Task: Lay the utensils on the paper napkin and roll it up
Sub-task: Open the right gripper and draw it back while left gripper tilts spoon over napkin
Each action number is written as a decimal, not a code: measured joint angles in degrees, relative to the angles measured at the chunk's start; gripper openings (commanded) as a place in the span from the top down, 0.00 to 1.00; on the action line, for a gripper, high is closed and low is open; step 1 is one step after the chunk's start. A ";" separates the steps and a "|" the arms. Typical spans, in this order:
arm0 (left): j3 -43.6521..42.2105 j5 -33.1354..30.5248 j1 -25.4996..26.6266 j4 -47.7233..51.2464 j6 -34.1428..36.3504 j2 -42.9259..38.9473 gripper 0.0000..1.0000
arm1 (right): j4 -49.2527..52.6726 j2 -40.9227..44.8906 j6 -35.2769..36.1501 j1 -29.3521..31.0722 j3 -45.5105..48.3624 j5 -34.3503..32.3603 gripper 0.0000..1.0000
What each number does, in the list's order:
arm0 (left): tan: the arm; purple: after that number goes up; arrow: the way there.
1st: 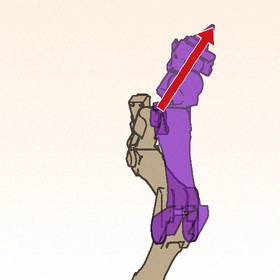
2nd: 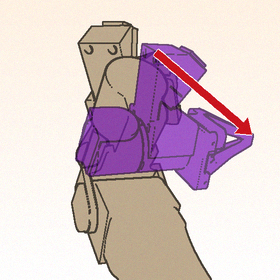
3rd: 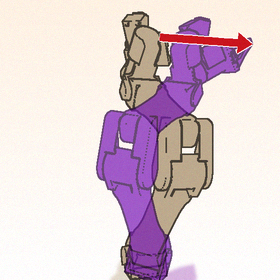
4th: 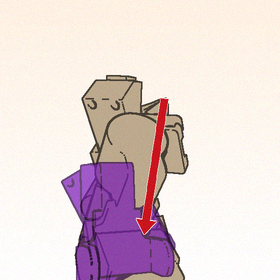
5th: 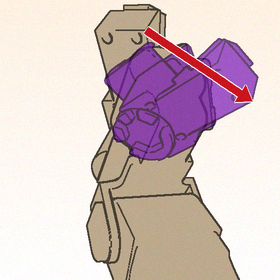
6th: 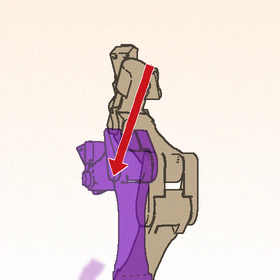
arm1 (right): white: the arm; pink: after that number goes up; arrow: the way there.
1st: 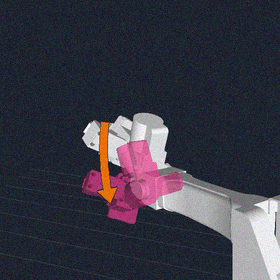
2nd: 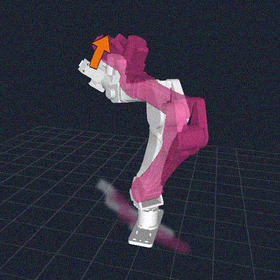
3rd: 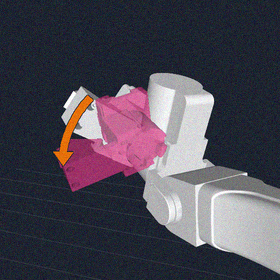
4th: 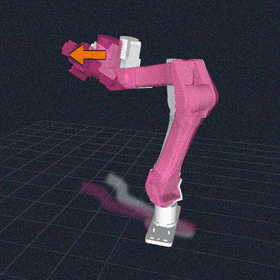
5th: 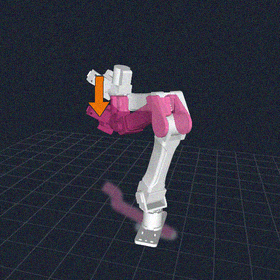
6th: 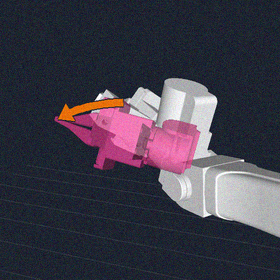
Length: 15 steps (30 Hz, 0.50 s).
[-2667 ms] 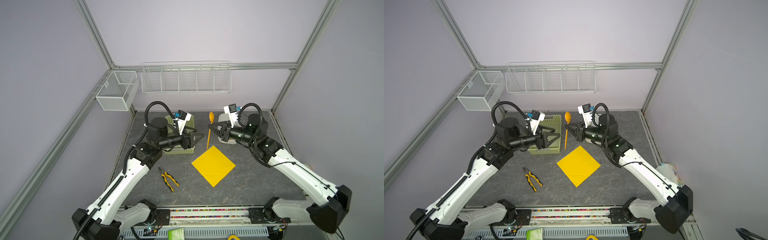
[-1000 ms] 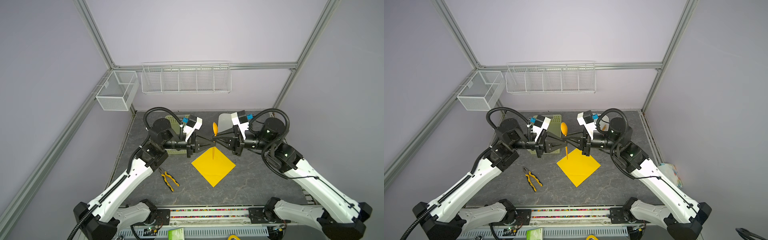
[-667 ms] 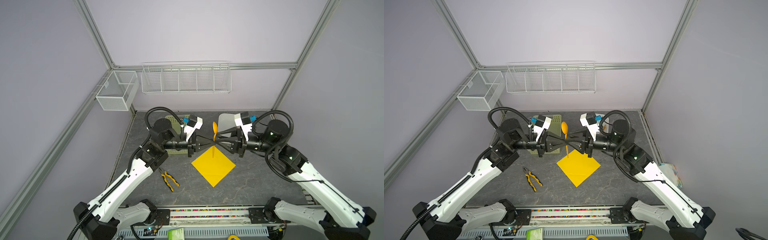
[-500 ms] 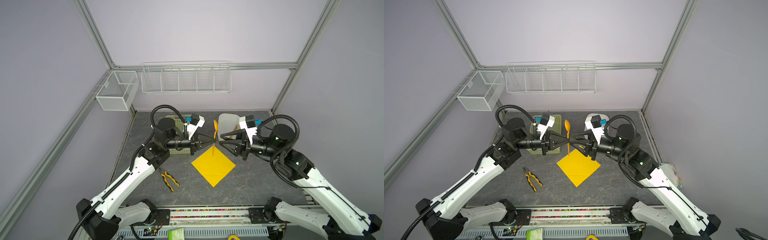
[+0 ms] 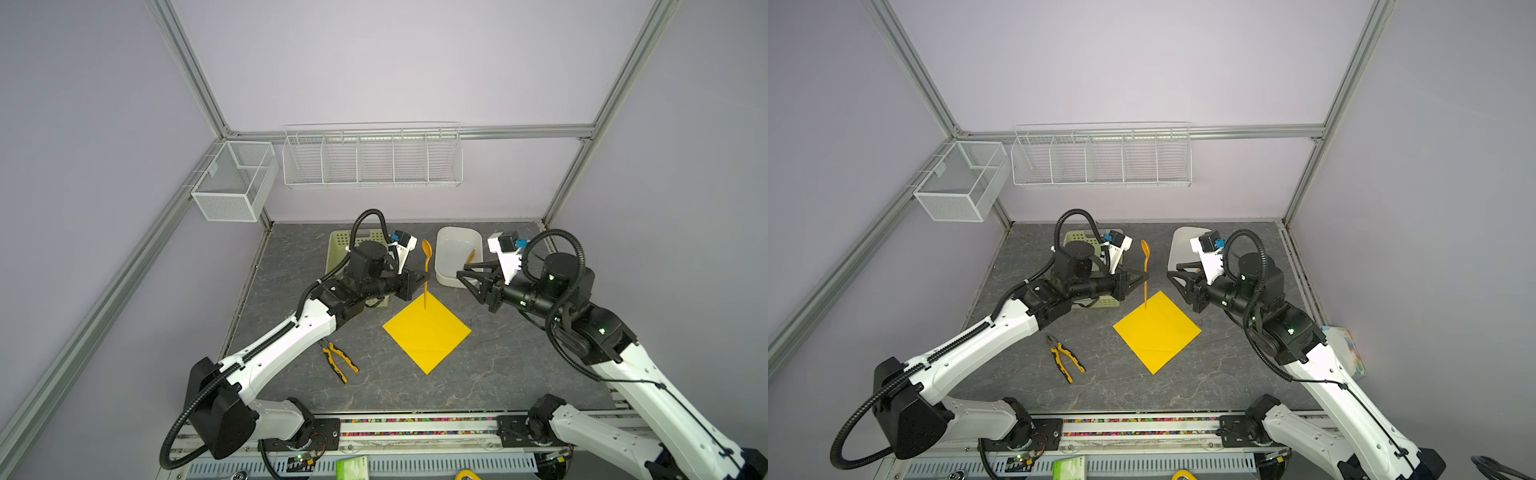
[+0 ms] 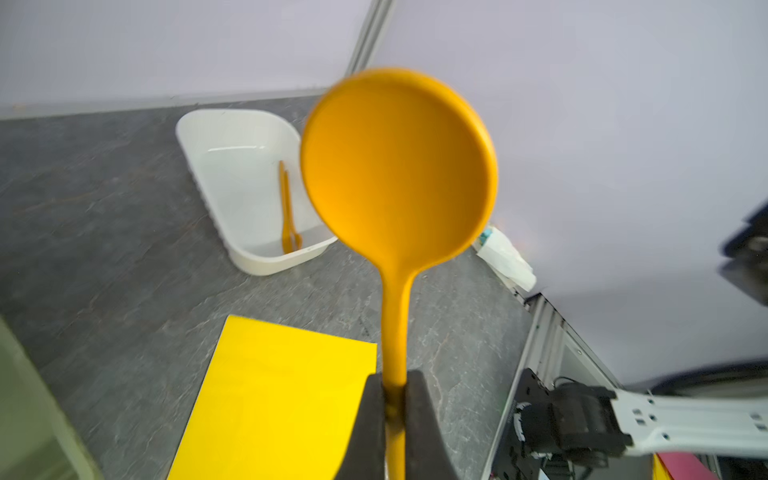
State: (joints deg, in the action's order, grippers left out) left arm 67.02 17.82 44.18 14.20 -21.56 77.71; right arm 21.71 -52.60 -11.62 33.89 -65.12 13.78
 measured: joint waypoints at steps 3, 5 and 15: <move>-0.81 -6.40 2.14 1.20 -3.23 1.42 1.00 | 2.54 -0.31 -1.14 -2.05 0.02 -2.25 0.66; -1.75 -8.96 3.26 1.40 -4.92 2.05 1.00 | 3.67 -0.76 -1.88 -3.15 0.24 -2.67 0.67; -1.68 -17.62 6.10 7.56 -13.68 11.10 1.00 | 5.66 -0.48 -3.41 -5.64 4.33 -2.21 0.67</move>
State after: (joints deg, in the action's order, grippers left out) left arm 65.34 0.21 50.28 21.76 -35.24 88.82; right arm 27.38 -53.08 -15.03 28.25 -60.80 11.57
